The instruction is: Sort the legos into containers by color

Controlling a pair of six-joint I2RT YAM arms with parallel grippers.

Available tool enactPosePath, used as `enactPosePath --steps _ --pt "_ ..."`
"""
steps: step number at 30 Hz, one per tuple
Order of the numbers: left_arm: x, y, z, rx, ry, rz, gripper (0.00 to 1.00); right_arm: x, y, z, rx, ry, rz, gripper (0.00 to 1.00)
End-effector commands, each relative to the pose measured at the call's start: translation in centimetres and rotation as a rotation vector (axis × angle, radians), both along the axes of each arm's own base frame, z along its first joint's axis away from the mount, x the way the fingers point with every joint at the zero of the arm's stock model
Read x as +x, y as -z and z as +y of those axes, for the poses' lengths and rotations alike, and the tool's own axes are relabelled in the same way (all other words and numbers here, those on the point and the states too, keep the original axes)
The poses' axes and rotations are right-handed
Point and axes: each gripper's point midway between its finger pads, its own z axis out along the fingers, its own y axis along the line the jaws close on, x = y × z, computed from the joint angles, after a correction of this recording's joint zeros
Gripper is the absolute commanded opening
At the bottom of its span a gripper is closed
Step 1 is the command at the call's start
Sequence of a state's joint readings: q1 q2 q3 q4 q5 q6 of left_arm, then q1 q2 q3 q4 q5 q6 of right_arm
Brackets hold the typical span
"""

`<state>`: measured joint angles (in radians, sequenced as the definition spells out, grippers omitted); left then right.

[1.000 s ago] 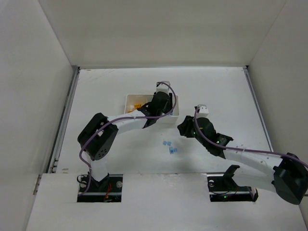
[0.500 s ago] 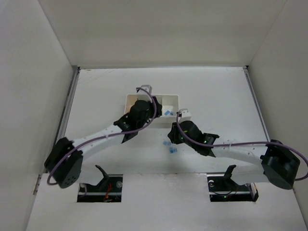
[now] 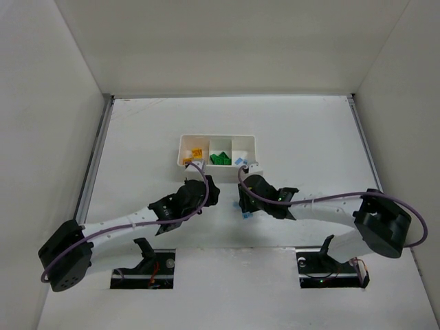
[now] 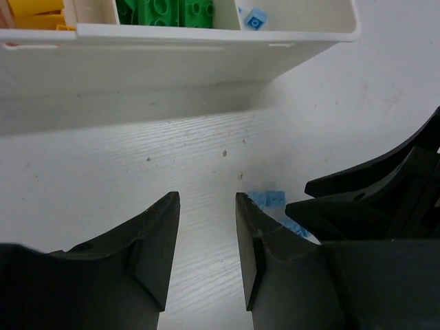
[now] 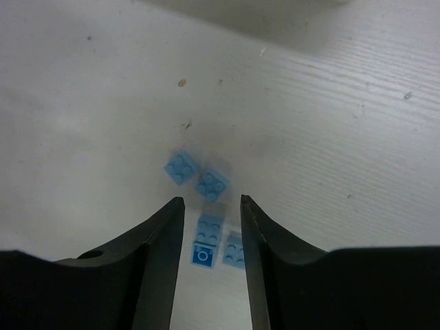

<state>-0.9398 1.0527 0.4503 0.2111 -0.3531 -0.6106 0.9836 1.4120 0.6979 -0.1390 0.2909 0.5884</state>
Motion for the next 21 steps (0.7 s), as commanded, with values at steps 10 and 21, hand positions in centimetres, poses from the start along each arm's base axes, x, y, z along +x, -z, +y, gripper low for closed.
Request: enactPosePath --steps 10,21 --pt "-0.6 -0.2 -0.7 -0.051 0.012 -0.043 0.38 0.6 0.4 1.5 -0.082 0.041 0.045 0.4" --pt "-1.0 -1.3 -0.4 -0.071 0.034 -0.083 0.38 0.6 1.3 1.6 -0.164 0.083 0.065 0.37"
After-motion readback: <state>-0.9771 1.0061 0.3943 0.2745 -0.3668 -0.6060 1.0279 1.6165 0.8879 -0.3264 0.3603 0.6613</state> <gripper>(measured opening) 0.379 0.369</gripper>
